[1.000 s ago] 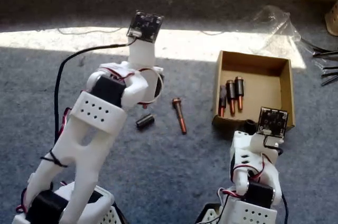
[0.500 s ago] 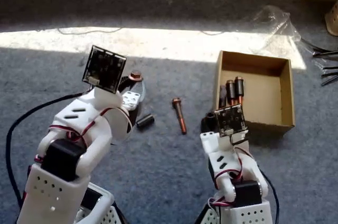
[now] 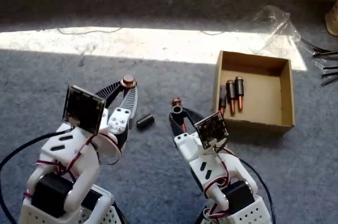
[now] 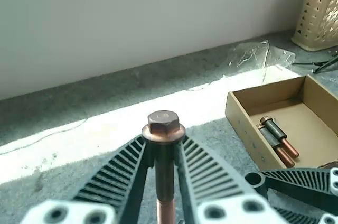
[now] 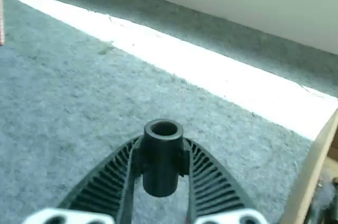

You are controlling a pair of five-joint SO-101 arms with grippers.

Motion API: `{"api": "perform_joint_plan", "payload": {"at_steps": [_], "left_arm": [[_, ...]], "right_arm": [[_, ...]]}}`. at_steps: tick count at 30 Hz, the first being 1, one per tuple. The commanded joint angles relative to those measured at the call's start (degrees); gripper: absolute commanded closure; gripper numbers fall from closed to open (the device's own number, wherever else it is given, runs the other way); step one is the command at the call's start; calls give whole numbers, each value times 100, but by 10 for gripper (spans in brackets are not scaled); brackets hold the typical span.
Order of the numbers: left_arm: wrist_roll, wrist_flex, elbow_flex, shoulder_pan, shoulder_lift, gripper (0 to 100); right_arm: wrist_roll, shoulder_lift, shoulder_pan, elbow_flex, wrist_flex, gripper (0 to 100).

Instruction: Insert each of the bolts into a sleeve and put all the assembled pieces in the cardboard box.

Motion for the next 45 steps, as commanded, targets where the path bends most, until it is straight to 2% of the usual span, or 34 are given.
{"api": "perform_joint_plan", "payload": {"at_steps": [1,7,20,23,26,28,42,45], "left_arm": [[-273,-422,198,-57,-796,980],[-273,-1081,708,-57,-1288,980],[-255,-3200,1684,-4,-1323,980],[246,-3543,1807,-22,-1323,980],[941,-3587,1807,-48,-1314,980],[1116,-3587,1789,-22,-1314,980],[1160,-3587,1789,4,-1305,980],[1160,-3587,1833,224,-1305,980]], "right_arm": [[-62,-31,-426,-110,-708,994],[-44,-31,-971,-66,-1209,994],[-26,-40,-971,374,-1209,994],[-26,-40,-831,338,-1209,994],[-26,-40,-611,330,-1209,994],[-26,-40,-549,330,-1209,994],[-35,-40,-655,215,-1684,994],[-35,-40,-655,242,-1684,994]]}}
